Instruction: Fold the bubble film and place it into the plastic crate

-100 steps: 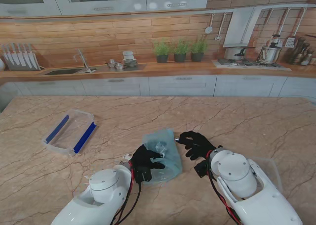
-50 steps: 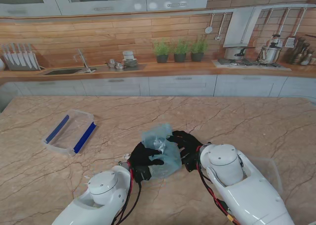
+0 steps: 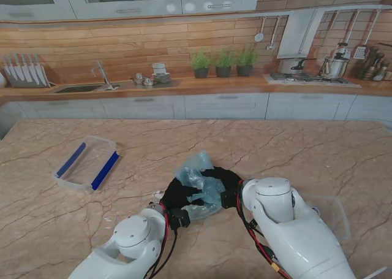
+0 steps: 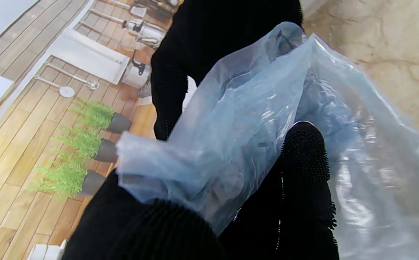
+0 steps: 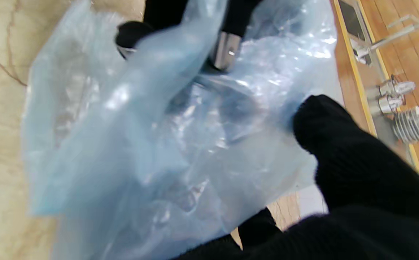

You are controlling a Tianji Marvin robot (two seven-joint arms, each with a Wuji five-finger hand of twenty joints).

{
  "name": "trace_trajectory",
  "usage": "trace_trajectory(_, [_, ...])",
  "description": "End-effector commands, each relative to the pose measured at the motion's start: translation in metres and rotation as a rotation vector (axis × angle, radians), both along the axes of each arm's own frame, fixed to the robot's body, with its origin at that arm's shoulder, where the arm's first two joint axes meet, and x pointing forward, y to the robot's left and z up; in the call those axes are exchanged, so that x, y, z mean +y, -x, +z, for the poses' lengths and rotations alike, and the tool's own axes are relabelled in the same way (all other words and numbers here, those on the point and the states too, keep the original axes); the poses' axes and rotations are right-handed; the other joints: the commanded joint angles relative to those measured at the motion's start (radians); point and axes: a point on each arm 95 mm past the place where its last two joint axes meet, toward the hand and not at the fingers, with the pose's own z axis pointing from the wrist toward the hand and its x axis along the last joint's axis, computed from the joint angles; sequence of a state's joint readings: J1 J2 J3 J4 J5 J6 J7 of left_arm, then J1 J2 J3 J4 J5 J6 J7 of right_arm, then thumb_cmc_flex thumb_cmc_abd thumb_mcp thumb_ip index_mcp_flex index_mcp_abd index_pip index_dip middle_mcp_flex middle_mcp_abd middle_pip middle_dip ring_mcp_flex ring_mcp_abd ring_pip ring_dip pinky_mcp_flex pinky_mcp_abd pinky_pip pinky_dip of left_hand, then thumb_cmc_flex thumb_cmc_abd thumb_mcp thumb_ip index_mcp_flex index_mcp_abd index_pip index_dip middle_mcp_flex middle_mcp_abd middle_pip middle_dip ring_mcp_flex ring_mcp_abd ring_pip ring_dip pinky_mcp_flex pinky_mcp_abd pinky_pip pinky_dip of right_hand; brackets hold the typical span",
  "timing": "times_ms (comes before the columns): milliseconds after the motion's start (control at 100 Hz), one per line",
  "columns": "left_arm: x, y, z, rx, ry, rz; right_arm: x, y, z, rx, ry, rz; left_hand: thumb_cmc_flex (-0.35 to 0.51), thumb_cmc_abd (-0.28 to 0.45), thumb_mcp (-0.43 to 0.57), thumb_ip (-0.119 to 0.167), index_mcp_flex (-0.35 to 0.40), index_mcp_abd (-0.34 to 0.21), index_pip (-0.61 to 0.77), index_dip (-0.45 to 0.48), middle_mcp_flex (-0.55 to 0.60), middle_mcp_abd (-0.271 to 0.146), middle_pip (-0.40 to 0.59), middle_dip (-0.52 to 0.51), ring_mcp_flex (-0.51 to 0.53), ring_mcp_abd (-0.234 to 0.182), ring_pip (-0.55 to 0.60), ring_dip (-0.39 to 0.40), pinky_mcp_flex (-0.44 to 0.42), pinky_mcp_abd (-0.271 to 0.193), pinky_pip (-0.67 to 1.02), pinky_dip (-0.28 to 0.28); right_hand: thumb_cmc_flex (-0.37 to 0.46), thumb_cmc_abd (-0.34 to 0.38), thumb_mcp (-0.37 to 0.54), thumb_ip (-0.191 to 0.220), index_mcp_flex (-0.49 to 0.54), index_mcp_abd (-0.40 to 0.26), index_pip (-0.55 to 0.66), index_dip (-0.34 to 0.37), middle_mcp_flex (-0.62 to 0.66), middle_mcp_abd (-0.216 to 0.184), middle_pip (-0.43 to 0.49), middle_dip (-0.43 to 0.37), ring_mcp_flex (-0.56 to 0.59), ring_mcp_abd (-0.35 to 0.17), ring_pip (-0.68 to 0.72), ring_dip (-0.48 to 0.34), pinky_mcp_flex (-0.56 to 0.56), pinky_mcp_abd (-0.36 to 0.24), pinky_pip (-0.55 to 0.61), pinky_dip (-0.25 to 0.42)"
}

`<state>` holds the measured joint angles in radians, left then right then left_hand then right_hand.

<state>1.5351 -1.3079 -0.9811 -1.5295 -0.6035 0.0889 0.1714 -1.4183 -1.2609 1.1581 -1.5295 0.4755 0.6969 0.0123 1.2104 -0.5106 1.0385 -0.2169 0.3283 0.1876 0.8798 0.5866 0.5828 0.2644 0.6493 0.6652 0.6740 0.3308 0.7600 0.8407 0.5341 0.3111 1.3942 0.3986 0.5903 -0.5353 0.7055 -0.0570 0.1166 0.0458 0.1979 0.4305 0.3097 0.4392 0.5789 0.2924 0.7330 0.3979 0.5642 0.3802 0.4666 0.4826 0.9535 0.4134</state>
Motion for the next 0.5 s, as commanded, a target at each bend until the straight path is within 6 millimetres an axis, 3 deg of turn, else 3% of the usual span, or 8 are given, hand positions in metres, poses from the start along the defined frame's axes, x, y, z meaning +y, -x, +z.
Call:
trace_trajectory(0, [-0.0039,0.0011,-0.0020,0.016,0.005,0.017,0.0080,0.0034,-0.0017,-0.003,-0.014,-0.017,0.060,-0.075,0.048,-0.026,-0.013,-0.036,0.005,-0.013,-0.010,-0.025,0.039,-0.011,0.022,-0.032,0.007,0.035,0.007,-0.011,0.012,0.001,0.064,-0.045,0.089,0.012,-0.008,0.002,0.059,0.007,0.034,0.002,0.041,0.018,0.074,-0.046,0.066,0.040,0.038,-0.027,0.069,-0.010])
trace_trajectory(70, [-0.0054,0.0011,-0.0042,0.008,-0.029,0.031,0.0078,0.0031,-0.0020,-0.009,-0.010,-0.034,0.056,-0.081,0.056,-0.028,-0.016,-0.035,-0.017,-0.033,-0.018,-0.027,0.043,-0.013,0.016,-0.030,0.003,0.034,-0.002,-0.003,0.006,-0.002,0.085,-0.065,0.152,0.004,-0.019,0.011,0.154,-0.038,0.059,-0.003,0.067,0.030,0.107,-0.099,0.135,0.083,0.057,-0.081,0.103,-0.007])
trace_trajectory(180, [-0.0085,0.0002,-0.0095,-0.044,-0.122,0.030,0.0074,0.0031,-0.0017,-0.015,-0.012,-0.046,0.040,-0.087,0.059,-0.013,-0.036,-0.023,-0.052,-0.067,-0.042,-0.026,0.044,-0.021,-0.001,-0.029,-0.011,0.021,-0.017,0.009,-0.016,-0.023,0.113,-0.088,0.210,-0.001,-0.022,0.030,0.277,-0.060,0.125,0.002,0.093,0.041,0.137,-0.136,0.161,0.094,0.081,-0.131,0.122,-0.004])
trace_trajectory(210, [-0.0090,0.0000,-0.0104,-0.053,-0.135,0.027,0.0076,0.0032,-0.0014,-0.017,-0.017,-0.052,0.038,-0.086,0.059,-0.010,-0.044,-0.021,-0.059,-0.073,-0.051,-0.026,0.042,-0.024,-0.008,-0.030,-0.015,0.018,-0.025,0.011,-0.022,-0.028,0.122,-0.101,0.234,-0.006,-0.024,0.032,0.332,-0.095,0.145,0.001,0.099,0.046,0.144,-0.149,0.170,0.096,0.086,-0.151,0.125,-0.002])
trace_trajectory(350, [-0.0108,0.0006,-0.0114,-0.073,-0.150,0.027,0.0101,0.0024,-0.0006,-0.035,-0.010,-0.082,0.036,-0.088,0.062,-0.006,-0.066,-0.011,-0.096,-0.102,-0.077,-0.026,0.031,-0.040,-0.023,-0.029,-0.016,0.013,-0.041,0.021,-0.031,-0.039,0.173,-0.157,0.344,-0.013,0.067,0.031,0.435,-0.143,0.271,-0.049,0.151,0.071,0.175,-0.228,0.265,0.142,0.119,-0.235,0.172,0.043])
trace_trajectory(390, [-0.0114,0.0006,-0.0115,-0.082,-0.156,0.029,0.0110,0.0016,-0.0011,-0.046,0.002,-0.090,0.035,-0.090,0.064,-0.006,-0.075,-0.007,-0.113,-0.114,-0.086,-0.025,0.027,-0.047,-0.027,-0.030,-0.015,0.012,-0.042,0.023,-0.030,-0.041,0.204,-0.193,0.364,-0.071,0.121,0.021,0.464,-0.138,0.316,-0.064,0.170,0.079,0.196,-0.239,0.307,0.145,0.139,-0.254,0.195,0.068])
trace_trajectory(470, [-0.0120,0.0005,-0.0118,-0.103,-0.175,0.028,0.0126,0.0002,-0.0019,-0.061,0.025,-0.114,0.024,-0.095,0.064,0.000,-0.094,-0.003,-0.147,-0.136,-0.105,-0.023,0.017,-0.060,-0.037,-0.030,-0.017,0.009,-0.052,0.023,-0.036,-0.047,0.247,-0.263,0.402,-0.123,0.270,-0.031,0.522,-0.097,0.439,-0.126,0.173,0.079,0.236,-0.256,0.406,0.140,0.173,-0.285,0.236,0.113])
trace_trajectory(490, [-0.0121,0.0006,-0.0119,-0.109,-0.180,0.027,0.0130,-0.0001,-0.0020,-0.064,0.027,-0.120,0.018,-0.094,0.054,0.013,-0.097,-0.002,-0.160,-0.145,-0.109,-0.022,0.014,-0.068,-0.038,-0.030,-0.019,0.009,-0.055,0.020,-0.037,-0.047,0.254,-0.276,0.409,-0.128,0.307,-0.045,0.533,-0.083,0.474,-0.138,0.167,0.073,0.247,-0.260,0.429,0.137,0.182,-0.288,0.245,0.124])
